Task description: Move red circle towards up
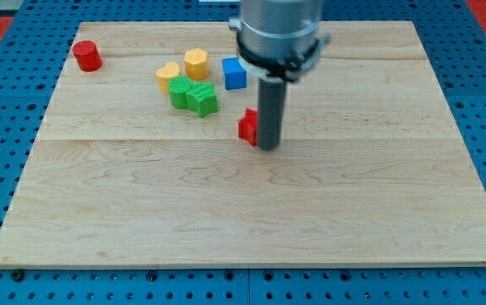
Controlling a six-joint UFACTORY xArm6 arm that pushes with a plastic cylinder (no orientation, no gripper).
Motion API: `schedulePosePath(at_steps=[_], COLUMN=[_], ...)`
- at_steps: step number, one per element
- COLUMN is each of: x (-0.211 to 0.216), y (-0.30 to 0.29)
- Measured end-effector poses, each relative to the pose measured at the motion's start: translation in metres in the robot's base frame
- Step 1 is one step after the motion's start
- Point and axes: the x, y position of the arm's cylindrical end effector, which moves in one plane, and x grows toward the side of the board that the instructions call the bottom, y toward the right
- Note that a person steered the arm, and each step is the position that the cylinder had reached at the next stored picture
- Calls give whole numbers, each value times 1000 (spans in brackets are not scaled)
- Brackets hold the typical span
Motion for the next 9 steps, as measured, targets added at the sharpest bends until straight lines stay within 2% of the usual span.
schedulePosePath(at_steps=[1, 2, 3, 5, 6, 7, 8, 9], x=[-34, -33, -19, -43, -49, -49, -71, -111], y=[-17, 11, 11, 6, 19, 89, 96, 75])
